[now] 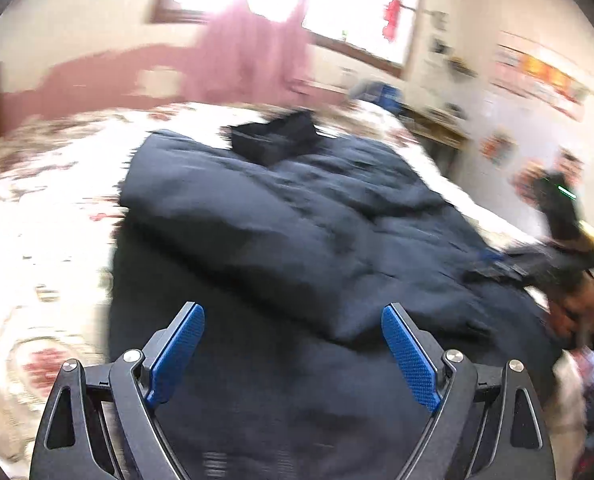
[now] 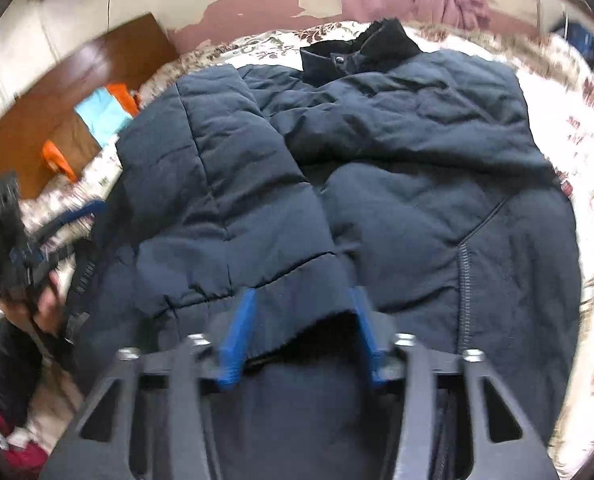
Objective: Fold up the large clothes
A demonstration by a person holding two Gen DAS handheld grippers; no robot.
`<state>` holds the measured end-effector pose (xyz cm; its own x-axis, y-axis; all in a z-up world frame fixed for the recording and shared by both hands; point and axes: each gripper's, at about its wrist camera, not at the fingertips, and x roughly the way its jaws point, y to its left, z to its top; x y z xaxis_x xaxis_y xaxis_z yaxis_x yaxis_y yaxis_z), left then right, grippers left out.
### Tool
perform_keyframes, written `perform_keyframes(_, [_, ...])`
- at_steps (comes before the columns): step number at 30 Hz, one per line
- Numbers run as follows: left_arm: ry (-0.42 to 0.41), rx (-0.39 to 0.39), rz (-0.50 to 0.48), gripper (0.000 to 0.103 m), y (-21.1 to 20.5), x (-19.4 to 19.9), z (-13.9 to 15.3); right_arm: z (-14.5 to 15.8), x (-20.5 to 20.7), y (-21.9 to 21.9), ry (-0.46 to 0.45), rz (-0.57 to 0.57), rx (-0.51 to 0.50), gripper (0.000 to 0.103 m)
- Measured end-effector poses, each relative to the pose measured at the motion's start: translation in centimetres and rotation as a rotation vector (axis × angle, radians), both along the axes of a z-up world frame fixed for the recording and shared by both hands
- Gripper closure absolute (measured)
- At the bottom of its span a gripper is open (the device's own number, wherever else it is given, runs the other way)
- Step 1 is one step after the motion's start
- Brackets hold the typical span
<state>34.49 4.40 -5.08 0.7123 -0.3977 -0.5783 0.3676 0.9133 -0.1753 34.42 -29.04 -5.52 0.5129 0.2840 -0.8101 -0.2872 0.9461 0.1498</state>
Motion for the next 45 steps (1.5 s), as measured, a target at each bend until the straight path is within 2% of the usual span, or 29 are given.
perform_keyframes(1, [-0.012,0.016,0.046,0.013,0.4,0.3,0.0,0.0,0.0,0.2,0.001,0.02,-0.013,0.08])
perform_keyframes(3, [-0.024,0.034,0.136,0.013,1.3,1.0,-0.3,0.4,-0.1,0.1,-0.006,0.041,-0.024,0.091])
perform_keyframes(4, [-0.012,0.009,0.164,0.013,1.9,1.4,-0.4,0.7,-0.1,-0.1,-0.015,0.048,-0.016,0.094])
perform_keyframes(7, [-0.001,-0.073,0.205,0.013,3.6,2.2,-0.4,3.0,-0.4,-0.9,-0.08,0.054,-0.028,0.098])
perform_keyframes(10, [-0.013,-0.108,0.228,0.013,4.3,2.5,-0.1,7.1,-0.1,-1.9,-0.208,0.025,-0.099,0.099])
perform_keyframes(14, [-0.024,-0.078,0.256,0.013,4.1,3.2,0.7,12.5,2.1,-4.1,-0.337,-0.051,-0.179,0.099])
perform_keyframes(18, [-0.023,-0.008,0.281,0.013,3.2,4.8,1.6,15.2,5.3,-6.1,-0.404,-0.133,-0.268,0.099])
perform_keyframes(20, [-0.014,0.017,0.281,0.013,2.6,5.9,2.0,15.3,7.2,-7.2,-0.41,-0.174,-0.306,0.099])
perform_keyframes(23, [-0.005,0.046,0.286,0.013,1.7,7.8,2.7,13.7,10.4,-8.7,-0.387,-0.22,-0.35,0.099])
perform_keyframes(30, [0.04,0.094,0.309,0.013,-0.9,13.7,2.9,6.5,16.4,-10.7,-0.298,-0.284,-0.346,0.097])
perform_keyframes(33, [0.07,0.119,0.306,0.013,-2.5,16.3,2.7,5.8,16.3,-10.3,-0.336,-0.313,-0.365,0.087])
perform_keyframes(35, [0.085,0.124,0.277,0.013,-3.8,17.7,2.6,6.4,15.8,-9.9,-0.392,-0.315,-0.371,0.076])
perform_keyframes(37, [0.089,0.126,0.236,0.013,-5.1,18.4,2.4,7.3,14.8,-9.1,-0.448,-0.276,-0.328,0.047])
perform_keyframes(39, [0.094,0.122,0.195,0.013,-6.5,19.0,2.4,7.6,14.5,-8.2,-0.464,-0.219,-0.275,0.044])
perform_keyframes(42, [0.11,0.139,0.181,0.013,-8.0,19.8,1.8,6.6,15.6,-6.8,-0.373,-0.13,-0.206,0.045])
perform_keyframes(45, [0.122,0.208,0.18,0.013,-9.0,20.5,0.8,4.4,16.7,-5.9,-0.276,-0.078,-0.185,0.048])
